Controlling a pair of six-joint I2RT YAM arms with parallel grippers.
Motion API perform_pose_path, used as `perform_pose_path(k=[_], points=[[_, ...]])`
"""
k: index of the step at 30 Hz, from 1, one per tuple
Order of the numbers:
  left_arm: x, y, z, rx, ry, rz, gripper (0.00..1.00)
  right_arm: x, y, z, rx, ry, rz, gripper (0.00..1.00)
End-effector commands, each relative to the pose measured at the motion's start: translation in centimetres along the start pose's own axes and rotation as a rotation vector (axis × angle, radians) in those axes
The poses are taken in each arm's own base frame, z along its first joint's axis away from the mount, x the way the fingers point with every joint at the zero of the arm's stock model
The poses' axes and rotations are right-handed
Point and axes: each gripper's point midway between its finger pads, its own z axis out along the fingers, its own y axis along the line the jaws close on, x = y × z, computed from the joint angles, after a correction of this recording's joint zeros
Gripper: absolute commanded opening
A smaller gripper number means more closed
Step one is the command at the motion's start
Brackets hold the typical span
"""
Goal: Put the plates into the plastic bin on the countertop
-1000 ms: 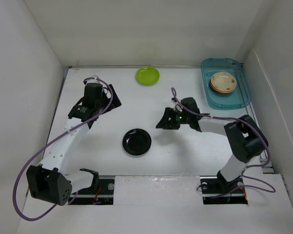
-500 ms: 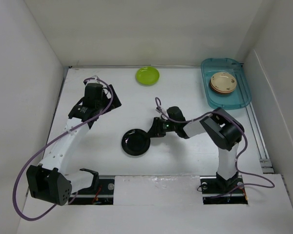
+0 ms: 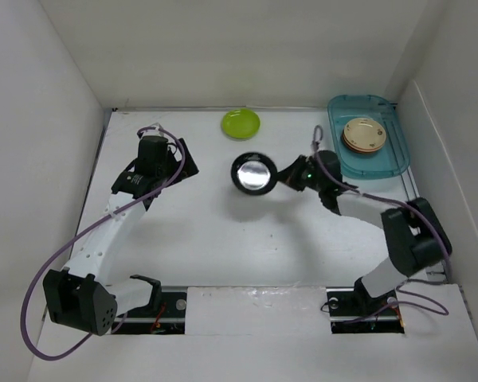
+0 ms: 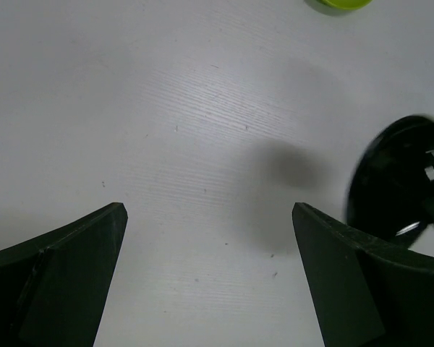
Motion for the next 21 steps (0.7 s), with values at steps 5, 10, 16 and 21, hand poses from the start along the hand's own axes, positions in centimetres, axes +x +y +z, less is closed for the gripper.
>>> perform_pose_path(k=[5, 10, 16, 21], points=[[-1.6, -1.8, -1.4, 0.093, -0.048, 0.019, 1.00, -18.4, -2.3, -10.1, 0.250, -0.647, 0.235, 0.00], [-1.7, -2.0, -1.7, 0.105, -0.051, 0.019, 1.00, -26.8, -7.4, -17.3, 0.382, -0.936, 0.410, 0.00], [-1.7, -2.3, -2.1, 0.132, -0.056, 0.028, 1.00, -33.2, -14.4, -21.7, 0.490, -1.044, 0.568, 0.00], [-1.5, -2.6, -2.2, 0.147, -0.047, 0.029, 1.00, -34.6, -20.1, -20.4, 0.552, -0.971, 0.637, 0.00]])
